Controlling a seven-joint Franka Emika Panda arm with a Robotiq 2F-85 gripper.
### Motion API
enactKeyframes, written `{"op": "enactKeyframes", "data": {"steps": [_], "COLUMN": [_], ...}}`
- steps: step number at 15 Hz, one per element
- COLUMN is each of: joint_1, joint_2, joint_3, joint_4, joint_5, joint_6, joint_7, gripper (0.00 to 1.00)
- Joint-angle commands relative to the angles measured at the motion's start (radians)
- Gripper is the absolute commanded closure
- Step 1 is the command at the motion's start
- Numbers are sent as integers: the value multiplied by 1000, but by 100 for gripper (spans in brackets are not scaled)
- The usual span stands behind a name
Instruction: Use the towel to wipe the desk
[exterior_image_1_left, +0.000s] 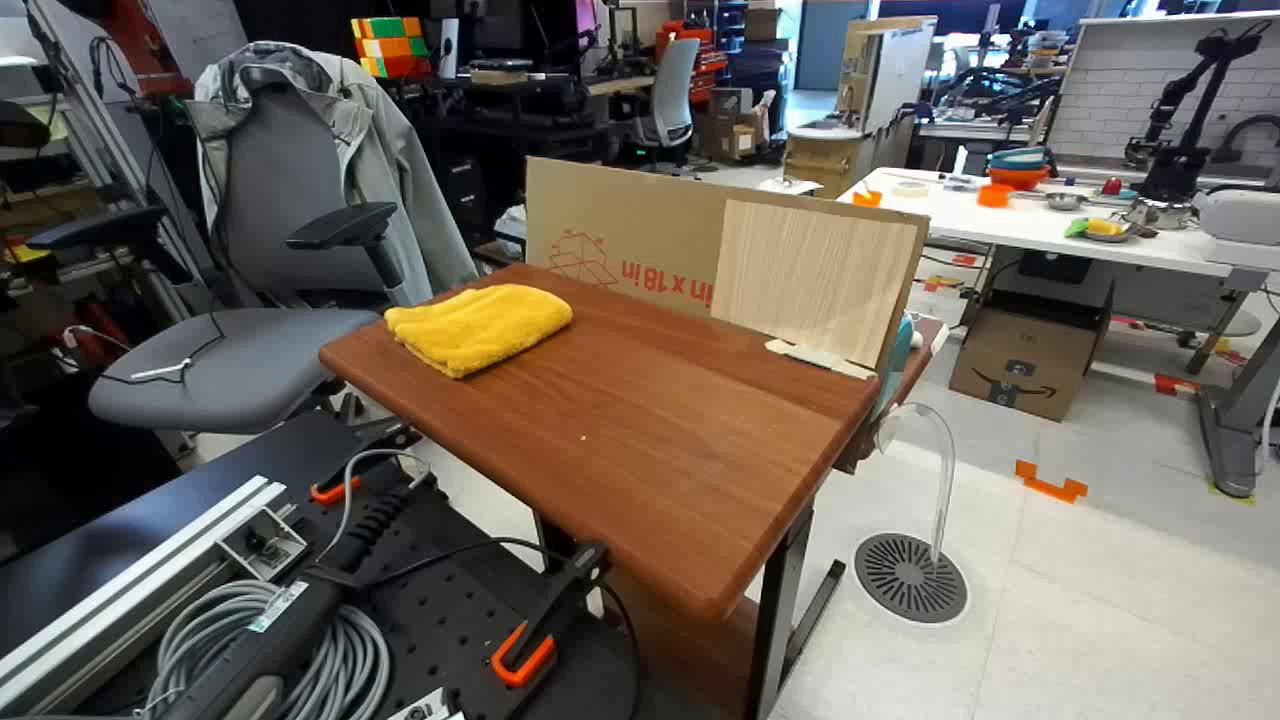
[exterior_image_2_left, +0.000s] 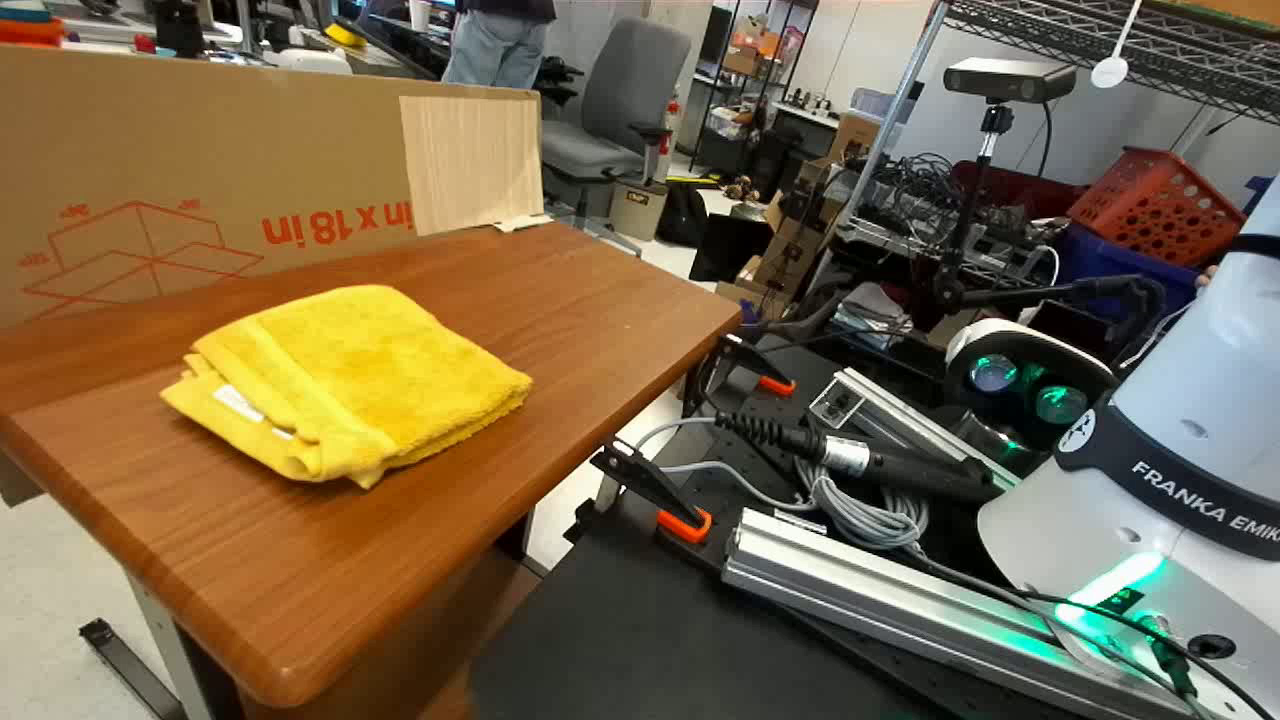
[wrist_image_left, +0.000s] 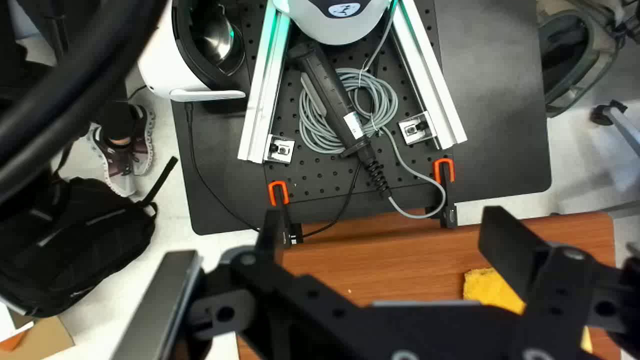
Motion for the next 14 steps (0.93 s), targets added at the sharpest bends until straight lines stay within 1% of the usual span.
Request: {"op": "enactKeyframes", "data": {"steps": [1, 4, 6, 7, 9, 11, 12, 14], "joint_1": [8, 8, 22, 34, 51, 62, 69, 86], "joint_2": [1, 1, 77, 112, 194, 272, 314, 406], "joint_3": [-5, -5, -1, 1, 34, 88, 120, 189], "joint_4": [2, 2, 39, 50, 56, 48, 45, 36], "joint_5": [-3, -3, 39, 85, 183, 229, 227, 180], "joint_6": [-1, 0, 14, 44, 185, 336, 419, 598], "joint_7": [4, 4, 7, 15, 68, 134, 171, 254], "gripper": [0, 0, 0, 0, 0, 0, 0, 0]}}
